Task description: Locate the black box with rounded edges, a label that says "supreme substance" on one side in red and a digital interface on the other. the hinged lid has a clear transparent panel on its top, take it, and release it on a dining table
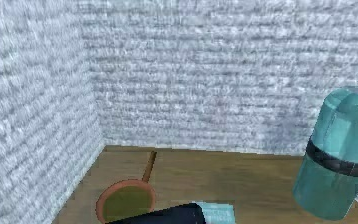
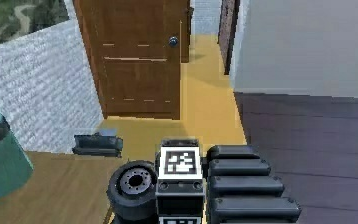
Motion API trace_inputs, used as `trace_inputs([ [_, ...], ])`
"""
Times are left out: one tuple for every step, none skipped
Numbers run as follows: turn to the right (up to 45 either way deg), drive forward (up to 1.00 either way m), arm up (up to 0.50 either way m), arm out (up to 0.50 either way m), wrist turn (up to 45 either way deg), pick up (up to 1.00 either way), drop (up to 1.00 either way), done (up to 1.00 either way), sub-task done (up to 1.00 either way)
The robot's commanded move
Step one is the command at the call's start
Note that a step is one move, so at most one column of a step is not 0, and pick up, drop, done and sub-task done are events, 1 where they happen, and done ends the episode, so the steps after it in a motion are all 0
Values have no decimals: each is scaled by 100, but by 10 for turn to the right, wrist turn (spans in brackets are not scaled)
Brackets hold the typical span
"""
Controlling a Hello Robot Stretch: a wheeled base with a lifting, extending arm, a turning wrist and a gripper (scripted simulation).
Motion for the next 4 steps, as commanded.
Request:
trace_inputs([
  [-180, 0, 0, 0, 0, 0, 0, 0, 0],
  [-30, 0, 0, 0, 0, 0, 0, 0, 0],
  [450, 0, 0, 0, 0, 0, 0, 0, 0],
  [210, 0, 0, 0, 0, 0, 0, 0, 0],
])
